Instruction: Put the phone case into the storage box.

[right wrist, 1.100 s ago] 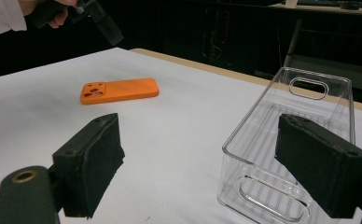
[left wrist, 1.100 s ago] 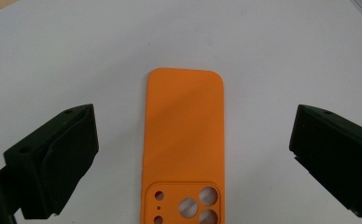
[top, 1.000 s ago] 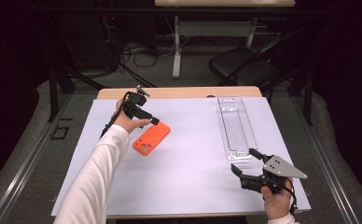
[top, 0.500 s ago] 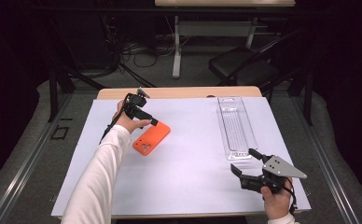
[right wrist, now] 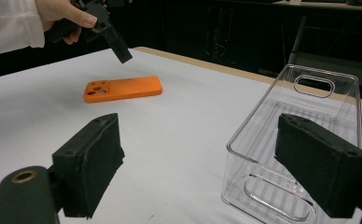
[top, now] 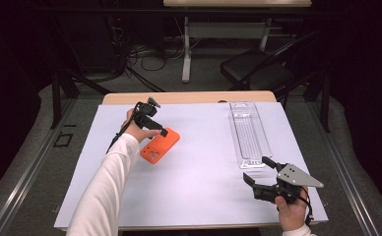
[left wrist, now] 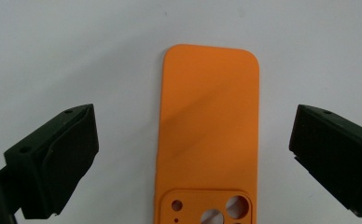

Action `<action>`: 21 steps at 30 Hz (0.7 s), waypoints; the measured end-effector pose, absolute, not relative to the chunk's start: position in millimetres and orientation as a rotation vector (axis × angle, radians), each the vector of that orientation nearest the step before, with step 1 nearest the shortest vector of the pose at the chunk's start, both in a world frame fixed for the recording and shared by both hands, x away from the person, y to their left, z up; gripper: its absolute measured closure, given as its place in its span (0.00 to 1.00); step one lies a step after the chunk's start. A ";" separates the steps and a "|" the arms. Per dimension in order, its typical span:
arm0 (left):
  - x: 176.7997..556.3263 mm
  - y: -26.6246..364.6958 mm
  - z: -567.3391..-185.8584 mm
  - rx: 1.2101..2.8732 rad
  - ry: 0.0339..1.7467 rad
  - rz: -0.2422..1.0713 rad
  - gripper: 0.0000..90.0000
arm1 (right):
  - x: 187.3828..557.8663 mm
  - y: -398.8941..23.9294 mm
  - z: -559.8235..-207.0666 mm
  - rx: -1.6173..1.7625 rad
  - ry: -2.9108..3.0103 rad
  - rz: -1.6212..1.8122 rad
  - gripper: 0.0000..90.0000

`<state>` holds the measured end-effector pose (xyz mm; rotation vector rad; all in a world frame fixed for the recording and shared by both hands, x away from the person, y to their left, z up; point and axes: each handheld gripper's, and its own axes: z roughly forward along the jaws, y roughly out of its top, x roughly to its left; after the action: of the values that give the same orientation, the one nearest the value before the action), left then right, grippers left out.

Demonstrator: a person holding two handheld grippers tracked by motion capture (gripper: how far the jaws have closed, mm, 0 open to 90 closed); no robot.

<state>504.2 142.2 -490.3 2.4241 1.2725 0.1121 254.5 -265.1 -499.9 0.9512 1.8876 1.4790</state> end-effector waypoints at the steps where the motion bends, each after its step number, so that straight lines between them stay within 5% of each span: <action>1: 503.9 140.9 -493.7 2.424 1.280 0.101 0.02 | 254.6 -265.2 -499.9 0.950 1.889 1.479 0.16; 21: 500.8 128.6 -521.9 2.507 1.266 0.055 0.02 | 254.9 -265.2 -500.8 0.958 1.892 1.486 0.16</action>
<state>500.8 128.6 -521.9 2.5072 1.2658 0.0547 254.9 -265.2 -500.8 0.9584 1.8919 1.4859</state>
